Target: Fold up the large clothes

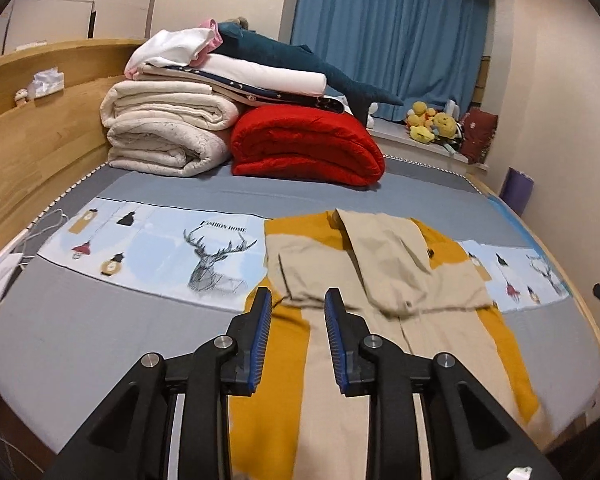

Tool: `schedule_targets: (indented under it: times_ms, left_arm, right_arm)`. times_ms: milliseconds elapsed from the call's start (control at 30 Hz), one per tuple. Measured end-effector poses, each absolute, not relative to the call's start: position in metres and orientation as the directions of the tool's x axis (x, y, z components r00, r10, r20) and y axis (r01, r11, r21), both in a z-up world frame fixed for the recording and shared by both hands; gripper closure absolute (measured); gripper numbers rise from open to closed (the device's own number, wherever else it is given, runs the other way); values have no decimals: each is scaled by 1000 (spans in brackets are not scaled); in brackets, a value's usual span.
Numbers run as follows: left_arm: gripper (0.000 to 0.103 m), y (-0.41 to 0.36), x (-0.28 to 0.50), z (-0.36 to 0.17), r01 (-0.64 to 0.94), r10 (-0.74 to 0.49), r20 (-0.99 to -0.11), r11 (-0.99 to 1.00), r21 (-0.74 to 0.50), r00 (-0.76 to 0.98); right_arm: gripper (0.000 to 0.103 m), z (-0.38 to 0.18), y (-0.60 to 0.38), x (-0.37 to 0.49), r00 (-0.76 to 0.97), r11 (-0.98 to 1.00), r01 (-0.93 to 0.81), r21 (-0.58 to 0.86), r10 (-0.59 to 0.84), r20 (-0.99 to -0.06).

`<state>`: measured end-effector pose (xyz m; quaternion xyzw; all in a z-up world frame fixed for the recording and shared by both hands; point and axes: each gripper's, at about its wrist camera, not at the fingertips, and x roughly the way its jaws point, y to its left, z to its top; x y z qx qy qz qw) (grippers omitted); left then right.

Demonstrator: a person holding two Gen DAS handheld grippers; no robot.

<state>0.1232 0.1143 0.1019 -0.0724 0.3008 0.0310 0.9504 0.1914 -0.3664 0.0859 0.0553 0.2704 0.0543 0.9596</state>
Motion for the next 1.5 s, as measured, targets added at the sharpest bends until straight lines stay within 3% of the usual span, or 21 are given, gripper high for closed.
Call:
schedule_targets:
  times_ms: [167, 300, 433, 600, 700, 800, 933, 1100, 1167, 1233, 1300, 1333, 1367, 1400, 1500]
  left_arm:
    - [80, 128, 72, 106, -24, -52, -582, 992, -124, 812]
    - [88, 138, 58, 85, -54, -10, -633, 995, -81, 774]
    - [89, 155, 57, 45, -126, -89, -701, 960, -249, 707]
    - [89, 169, 72, -28, -234, -119, -812, 925, -300, 571]
    - [89, 168, 93, -64, -278, -97, -900, 932, -231, 424]
    - [86, 168, 98, -90, -305, -89, -938, 932, -197, 335]
    - [65, 171, 100, -119, -337, -67, -972, 931, -142, 225]
    - [62, 170, 103, -145, -341, -38, -991, 937, -79, 125]
    - [63, 163, 104, -147, -305, -11, -992, 951, -50, 128]
    - [81, 158, 104, -146, -279, 0, -991, 959, -38, 136]
    - [90, 157, 102, -145, -271, -8, -990, 961, -48, 144]
    - [94, 157, 100, -143, -276, -28, -988, 959, -69, 151]
    - [95, 157, 99, -141, -277, -35, -987, 958, -78, 157]
    - [95, 157, 96, -138, -279, -49, -984, 955, -96, 171]
    - [95, 158, 91, -135, -277, -123, -975, 945, -172, 187]
  right_arm:
    - [52, 72, -413, 140, 844, 984, -3, 176, 96, -527]
    - [52, 44, -434, 128, 794, 975, 43, 218, 99, -599]
    - [53, 6, -447, 138, 729, 976, 86, 202, 76, -680]
    - [54, -49, -460, 157, 612, 958, 139, 250, 116, -782]
    - [54, -83, -463, 172, 499, 948, 172, 269, 152, -853]
    - [54, -106, -461, 178, 421, 963, 164, 215, 129, -898]
    - [54, -131, -463, 181, 315, 969, 181, 171, 108, -943]
    - [54, -162, -468, 181, 179, 964, 220, 152, 114, -977]
    - [54, -171, -468, 180, 142, 964, 226, 138, 107, -984]
    - [54, -174, -467, 179, 131, 968, 218, 121, 93, -987]
    - [55, -172, -465, 178, 135, 972, 208, 111, 84, -987]
    - [59, -171, -464, 177, 141, 971, 206, 118, 90, -986]
    - [82, -169, -463, 176, 147, 970, 205, 132, 103, -984]
    - [96, -165, -464, 174, 165, 966, 207, 155, 122, -979]
    - [97, -154, -464, 169, 201, 962, 205, 183, 142, -969]
